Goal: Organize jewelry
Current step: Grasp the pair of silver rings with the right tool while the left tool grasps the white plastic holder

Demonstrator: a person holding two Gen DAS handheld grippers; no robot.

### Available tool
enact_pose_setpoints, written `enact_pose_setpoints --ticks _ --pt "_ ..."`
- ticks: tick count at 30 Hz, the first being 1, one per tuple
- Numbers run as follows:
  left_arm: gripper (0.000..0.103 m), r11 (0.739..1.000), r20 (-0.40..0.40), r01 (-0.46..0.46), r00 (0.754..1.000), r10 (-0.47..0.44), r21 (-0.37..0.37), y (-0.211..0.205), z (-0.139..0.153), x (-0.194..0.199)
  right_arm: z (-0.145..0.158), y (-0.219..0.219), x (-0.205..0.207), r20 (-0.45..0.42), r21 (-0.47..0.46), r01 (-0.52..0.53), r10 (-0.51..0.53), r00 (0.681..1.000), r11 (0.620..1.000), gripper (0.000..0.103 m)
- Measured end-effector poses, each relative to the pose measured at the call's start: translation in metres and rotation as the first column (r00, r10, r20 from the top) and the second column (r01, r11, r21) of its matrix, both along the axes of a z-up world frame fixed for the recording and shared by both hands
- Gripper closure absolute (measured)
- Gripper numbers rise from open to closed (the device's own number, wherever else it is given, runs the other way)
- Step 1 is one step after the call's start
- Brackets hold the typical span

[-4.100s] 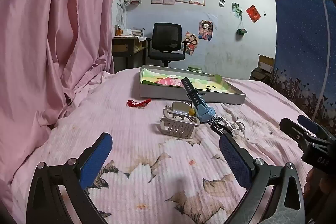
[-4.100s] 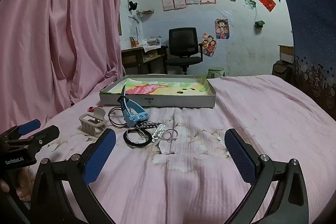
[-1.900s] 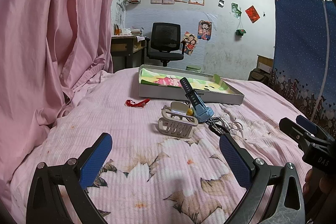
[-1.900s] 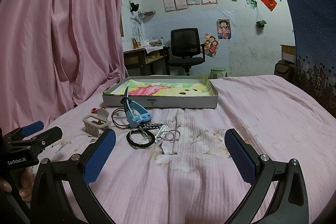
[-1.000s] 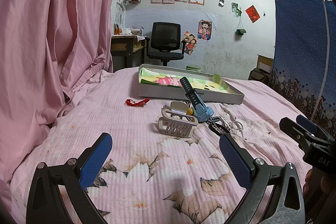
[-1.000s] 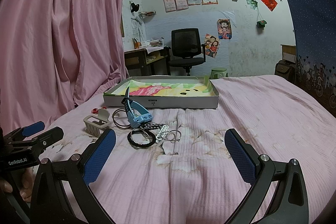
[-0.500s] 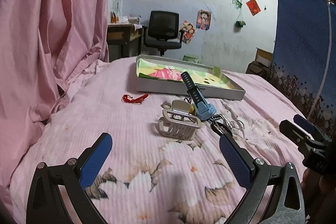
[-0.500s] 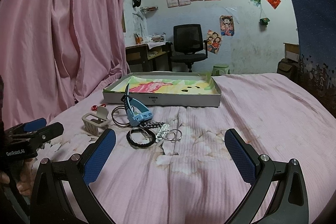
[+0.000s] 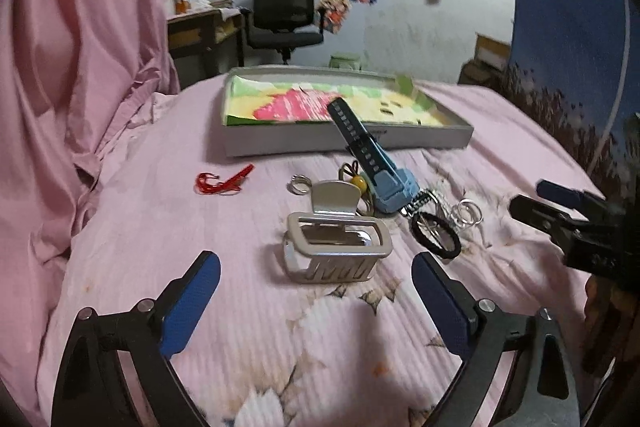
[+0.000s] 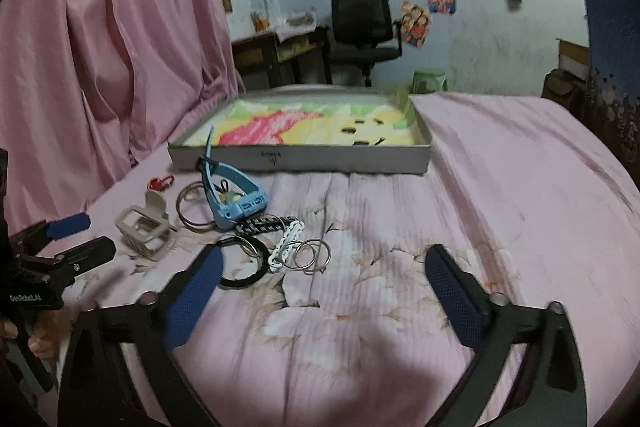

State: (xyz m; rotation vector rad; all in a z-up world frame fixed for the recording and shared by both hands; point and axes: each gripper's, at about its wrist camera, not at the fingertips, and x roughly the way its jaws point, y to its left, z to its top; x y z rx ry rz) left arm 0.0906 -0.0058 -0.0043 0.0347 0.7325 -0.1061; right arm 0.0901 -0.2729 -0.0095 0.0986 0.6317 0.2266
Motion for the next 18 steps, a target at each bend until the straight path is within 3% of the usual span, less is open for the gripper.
enact_pose_setpoints --ticks 6,18 --pt "0.013 0.999 -0.074 0.041 0.996 -0.039 0.024 -0.006 -0.007 0.022 -0.014 0.008 0.028 -0.112 -0.037 -0.065 0.060 0.992 0.997 0.041" --pt "0.027 0.998 -0.135 0.061 0.989 -0.057 0.026 -0.008 -0.018 0.050 -0.035 0.032 0.053 -0.231 -0.101 -0.178 0.151 0.961 0.979 0.056"
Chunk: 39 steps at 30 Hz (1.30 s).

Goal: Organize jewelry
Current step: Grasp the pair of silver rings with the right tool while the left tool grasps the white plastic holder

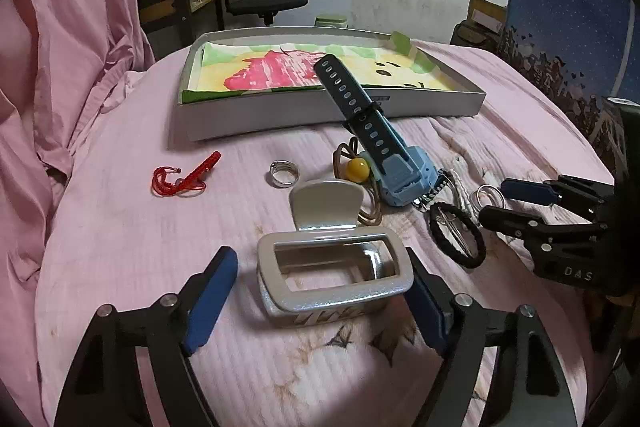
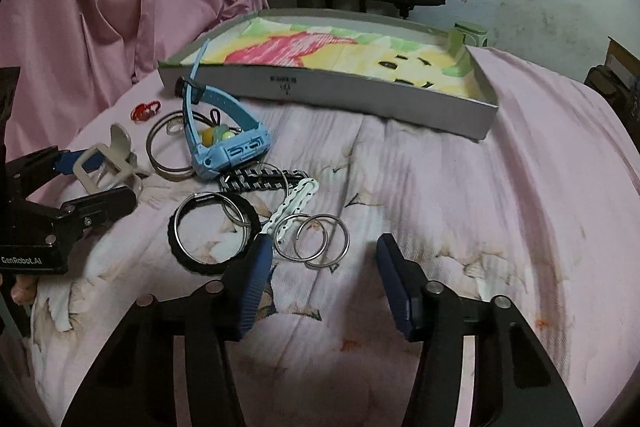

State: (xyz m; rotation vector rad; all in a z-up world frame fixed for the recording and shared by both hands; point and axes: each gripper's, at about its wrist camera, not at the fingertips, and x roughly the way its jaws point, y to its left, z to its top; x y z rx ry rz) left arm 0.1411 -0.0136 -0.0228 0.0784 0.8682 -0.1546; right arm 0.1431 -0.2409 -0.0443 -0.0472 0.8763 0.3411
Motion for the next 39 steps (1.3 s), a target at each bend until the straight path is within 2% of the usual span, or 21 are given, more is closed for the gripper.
enact_pose_setpoints --ticks 5,13,23,29,30,39 --pt "0.038 1.000 -0.001 0.019 1.000 -0.019 0.011 -0.005 -0.001 0.003 -0.005 0.004 0.005 -0.017 -0.009 -0.005 0.005 1.000 1.000 0.063" --pt "0.038 1.000 0.010 0.022 1.000 -0.022 -0.017 -0.002 -0.001 0.000 -0.007 0.005 0.004 -0.010 0.000 -0.019 0.019 1.000 1.000 0.078" --pt "0.038 0.997 0.060 0.029 0.998 -0.025 -0.065 0.004 0.003 -0.015 -0.006 -0.001 -0.005 0.023 0.044 0.019 -0.020 1.000 0.999 0.078" --pt "0.039 0.993 0.129 0.006 0.992 0.009 -0.115 0.014 0.014 -0.023 0.010 -0.009 -0.015 0.111 0.070 0.049 -0.057 0.992 0.996 0.078" --pt "0.046 0.992 0.138 0.001 0.990 0.016 -0.124 0.015 0.016 -0.023 0.013 -0.011 -0.016 0.122 0.077 0.053 -0.062 0.991 0.996 0.078" --pt "0.046 0.985 0.162 -0.004 0.986 0.032 -0.171 0.022 0.021 -0.023 0.033 -0.012 -0.016 0.192 0.107 0.053 -0.073 0.979 0.993 0.078"
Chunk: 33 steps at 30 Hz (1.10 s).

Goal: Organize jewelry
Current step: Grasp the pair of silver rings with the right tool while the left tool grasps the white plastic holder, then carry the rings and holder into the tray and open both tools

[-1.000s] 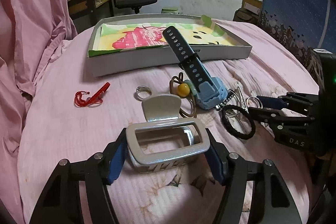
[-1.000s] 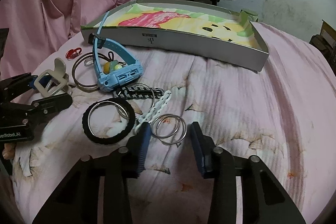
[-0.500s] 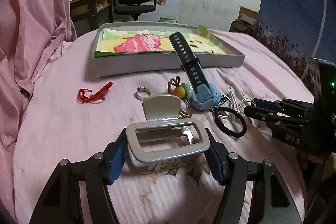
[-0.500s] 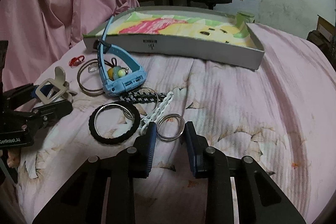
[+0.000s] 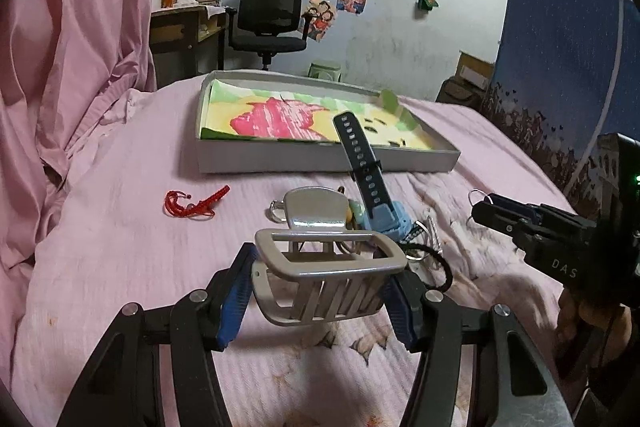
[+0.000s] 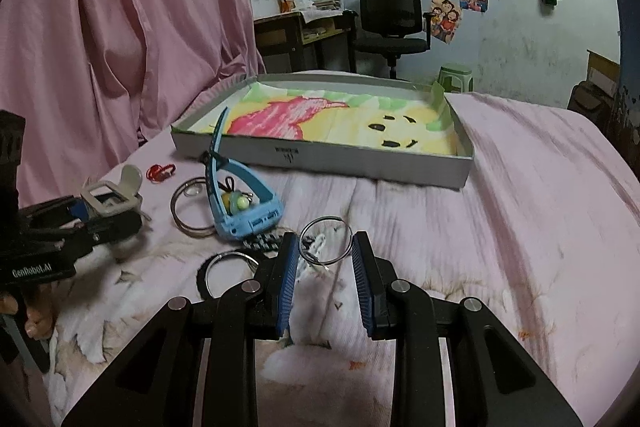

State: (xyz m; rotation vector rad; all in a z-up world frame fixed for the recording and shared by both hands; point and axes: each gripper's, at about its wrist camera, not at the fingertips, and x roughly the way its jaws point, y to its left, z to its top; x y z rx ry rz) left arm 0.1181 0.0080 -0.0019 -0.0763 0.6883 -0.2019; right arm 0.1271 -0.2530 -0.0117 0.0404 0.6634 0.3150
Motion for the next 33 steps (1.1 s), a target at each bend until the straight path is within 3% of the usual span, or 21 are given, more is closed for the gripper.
enact_pose_setpoints --ticks 6,15,22,25,33 --pt "0.046 1.000 0.042 -0.011 0.999 0.012 -0.013 0.007 0.021 0.016 0.012 0.007 0.010 0.024 0.015 -0.026 0.026 0.999 1.000 0.078" --pt "0.046 0.999 0.106 -0.037 0.994 0.038 -0.008 0.022 0.045 0.082 0.041 0.025 0.072 0.065 0.071 -0.064 0.059 0.996 0.995 0.078" --pt "0.046 0.999 0.043 -0.035 0.998 0.036 -0.029 0.037 0.041 0.146 0.035 0.046 0.144 0.014 0.125 -0.062 0.061 0.998 0.990 0.078" --pt "0.046 0.998 -0.018 -0.045 0.999 0.044 -0.050 0.043 0.030 0.170 0.029 0.053 0.165 -0.009 0.132 -0.058 0.059 0.998 0.990 0.078" --pt "0.046 0.998 -0.169 -0.043 0.985 0.033 -0.052 0.040 0.002 0.195 0.002 0.068 0.194 -0.105 0.108 -0.052 0.063 0.992 0.993 0.078"
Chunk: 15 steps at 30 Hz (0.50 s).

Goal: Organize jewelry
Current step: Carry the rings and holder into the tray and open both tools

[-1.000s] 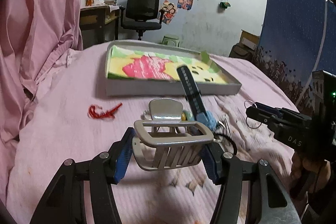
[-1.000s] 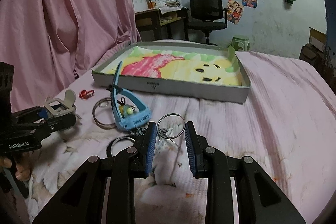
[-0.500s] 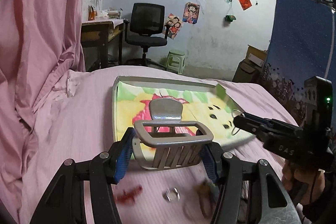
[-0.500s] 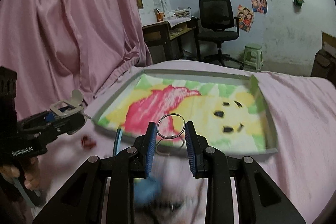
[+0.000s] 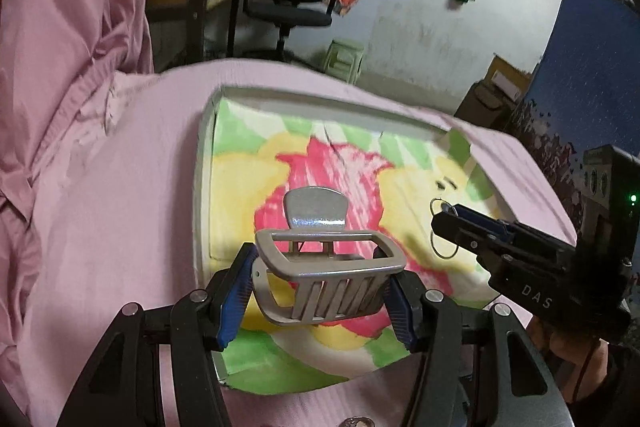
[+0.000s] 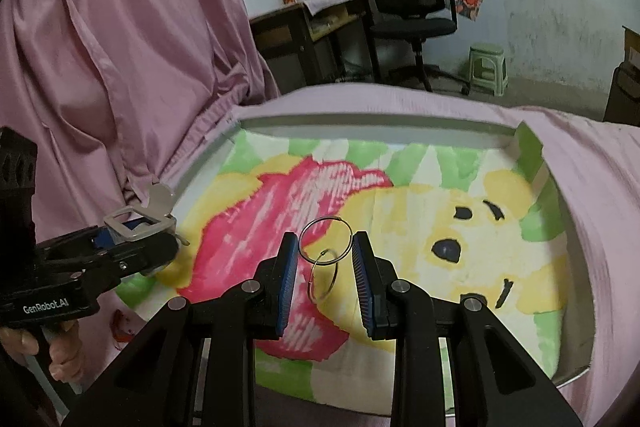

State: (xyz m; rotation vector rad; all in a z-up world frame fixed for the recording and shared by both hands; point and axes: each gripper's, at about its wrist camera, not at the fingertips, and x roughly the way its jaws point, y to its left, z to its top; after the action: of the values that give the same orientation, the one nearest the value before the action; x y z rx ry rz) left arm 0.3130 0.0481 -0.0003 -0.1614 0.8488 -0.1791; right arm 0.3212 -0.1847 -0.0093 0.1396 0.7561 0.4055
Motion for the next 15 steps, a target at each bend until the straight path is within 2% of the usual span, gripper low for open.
enact_pose_setpoints --ticks 5,10,13,15 --pt "0.046 0.999 -0.017 0.010 1.000 -0.010 0.040 -0.006 -0.007 0.001 -0.014 0.002 0.009 -0.053 -0.025 -0.001 -0.001 0.999 1.000 0.078" --pt "0.046 0.999 -0.017 0.019 1.000 -0.018 0.043 -0.006 -0.007 -0.002 -0.023 0.001 0.014 -0.086 -0.032 0.003 -0.006 0.996 0.999 0.078" --pt "0.039 0.999 -0.010 0.024 1.000 -0.024 0.041 -0.006 -0.005 -0.005 -0.025 -0.002 0.014 -0.098 -0.026 0.006 -0.008 0.995 1.000 0.077" --pt "0.029 0.999 0.007 0.018 1.000 -0.018 0.046 -0.006 -0.003 -0.008 -0.024 -0.005 0.012 -0.092 -0.024 0.013 -0.015 0.996 1.000 0.062"
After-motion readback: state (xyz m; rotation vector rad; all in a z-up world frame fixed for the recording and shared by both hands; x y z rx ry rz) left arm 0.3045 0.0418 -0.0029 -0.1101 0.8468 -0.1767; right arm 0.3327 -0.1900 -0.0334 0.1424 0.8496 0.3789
